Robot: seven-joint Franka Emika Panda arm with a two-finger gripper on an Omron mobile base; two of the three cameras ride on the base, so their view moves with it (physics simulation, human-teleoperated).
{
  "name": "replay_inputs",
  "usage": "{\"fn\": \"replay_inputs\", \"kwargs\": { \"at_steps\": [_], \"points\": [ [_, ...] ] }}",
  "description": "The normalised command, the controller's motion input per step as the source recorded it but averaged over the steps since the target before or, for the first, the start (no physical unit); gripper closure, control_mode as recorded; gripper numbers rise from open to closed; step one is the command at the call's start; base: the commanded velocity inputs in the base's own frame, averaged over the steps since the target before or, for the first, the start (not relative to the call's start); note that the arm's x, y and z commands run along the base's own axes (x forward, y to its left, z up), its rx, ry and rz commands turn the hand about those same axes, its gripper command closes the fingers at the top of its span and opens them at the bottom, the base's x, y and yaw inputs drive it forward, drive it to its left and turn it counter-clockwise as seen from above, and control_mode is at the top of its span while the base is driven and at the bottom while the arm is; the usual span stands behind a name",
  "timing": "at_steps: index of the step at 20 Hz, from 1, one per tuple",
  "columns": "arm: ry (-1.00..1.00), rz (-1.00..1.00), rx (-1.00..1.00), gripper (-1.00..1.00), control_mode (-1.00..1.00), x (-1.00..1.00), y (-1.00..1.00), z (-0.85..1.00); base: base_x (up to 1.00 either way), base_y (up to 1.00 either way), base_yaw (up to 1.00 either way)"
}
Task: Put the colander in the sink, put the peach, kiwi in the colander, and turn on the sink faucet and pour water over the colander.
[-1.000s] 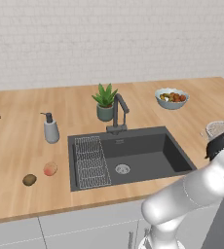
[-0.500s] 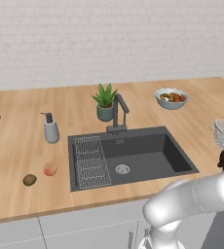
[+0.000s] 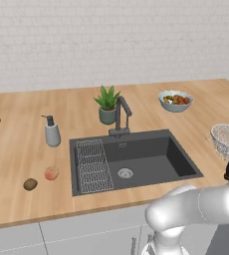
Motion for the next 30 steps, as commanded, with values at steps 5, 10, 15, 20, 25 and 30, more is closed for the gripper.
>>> {"fn": "replay_inputs", "kwargs": {
  "at_steps": [5, 10, 15, 20, 25, 30],
  "points": [
    [-0.15, 0.00, 0.04, 1.00, -1.00, -0.38, 0.40, 0.33, 0.00, 0.00, 0.00],
    [-0.19, 0.05, 0.00, 1.00, -1.00, -0.30, 0.97, 0.59, 0.00, 0.00, 0.00],
    [-0.05, 0.14, 0.00, 1.00, -1.00, 0.00, 1.00, 0.38, 0.00, 0.00, 0.00],
    [0.00, 0.26, 0.00, 1.00, -1.00, 0.00, 1.00, 0.10, 0.00, 0.00, 0.00],
    [-0.06, 0.33, 0.02, 1.00, -1.00, 0.00, 0.84, 0.00, 0.00, 0.00, 0.00],
    [-0.08, 0.39, 0.00, 1.00, -1.00, 0.19, 0.56, 0.00, 0.00, 0.00, 0.00]
  ]
}}
